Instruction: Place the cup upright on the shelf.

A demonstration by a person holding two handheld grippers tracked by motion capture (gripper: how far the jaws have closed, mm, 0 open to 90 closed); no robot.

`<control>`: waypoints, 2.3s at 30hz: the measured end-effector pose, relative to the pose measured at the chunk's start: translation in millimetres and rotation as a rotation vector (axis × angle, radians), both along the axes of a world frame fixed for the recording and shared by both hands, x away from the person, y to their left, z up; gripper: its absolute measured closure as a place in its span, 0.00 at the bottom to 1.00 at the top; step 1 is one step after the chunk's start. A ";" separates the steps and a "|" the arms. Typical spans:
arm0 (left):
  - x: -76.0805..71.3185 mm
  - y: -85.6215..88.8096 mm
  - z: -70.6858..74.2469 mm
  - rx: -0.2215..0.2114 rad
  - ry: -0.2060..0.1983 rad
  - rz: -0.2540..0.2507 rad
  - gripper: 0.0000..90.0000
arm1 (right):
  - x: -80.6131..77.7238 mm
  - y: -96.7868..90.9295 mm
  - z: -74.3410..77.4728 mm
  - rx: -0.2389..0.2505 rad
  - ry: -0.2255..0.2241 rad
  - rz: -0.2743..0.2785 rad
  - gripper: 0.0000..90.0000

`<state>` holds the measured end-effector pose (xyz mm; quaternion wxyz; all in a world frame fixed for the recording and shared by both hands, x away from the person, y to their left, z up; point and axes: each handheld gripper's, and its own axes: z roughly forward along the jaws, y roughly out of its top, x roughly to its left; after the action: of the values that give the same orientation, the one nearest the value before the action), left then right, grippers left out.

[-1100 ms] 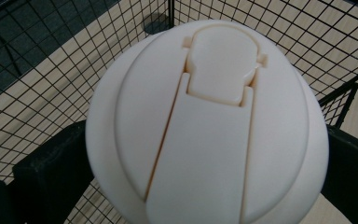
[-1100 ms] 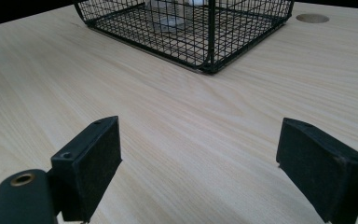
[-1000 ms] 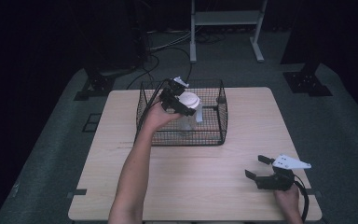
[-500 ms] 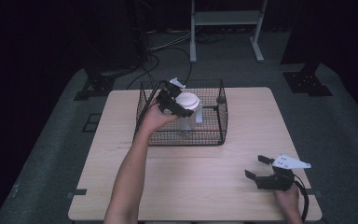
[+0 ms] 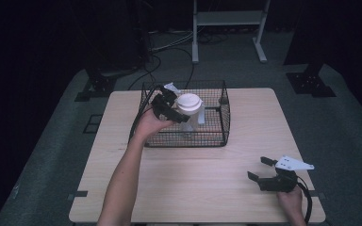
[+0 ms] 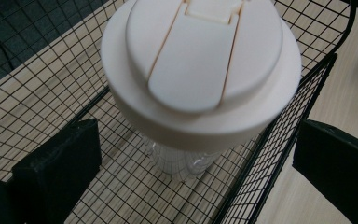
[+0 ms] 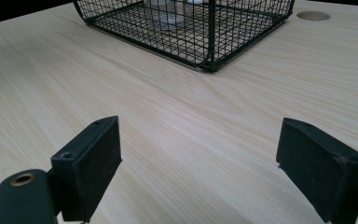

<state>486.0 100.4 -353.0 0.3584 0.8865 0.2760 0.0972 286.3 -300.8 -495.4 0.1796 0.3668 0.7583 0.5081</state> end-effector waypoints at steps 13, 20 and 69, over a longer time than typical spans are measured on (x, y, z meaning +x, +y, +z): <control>-9.8 23.2 -8.1 -0.002 0.000 0.026 0.00 | 0.0 0.2 -0.1 -0.002 0.004 -0.002 0.14; -26.0 32.1 -6.6 -0.018 -0.021 0.025 0.00 | 0.1 0.8 -0.3 -0.010 0.006 -0.005 0.14; -122.4 74.1 -30.3 -0.191 -0.143 -0.010 0.00 | -0.4 3.2 -0.8 -0.031 0.017 -0.013 0.14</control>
<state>363.6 174.5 -383.3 0.4602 0.8406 0.2535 0.1316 286.0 -297.5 -496.2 0.1821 0.3733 0.7650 0.4921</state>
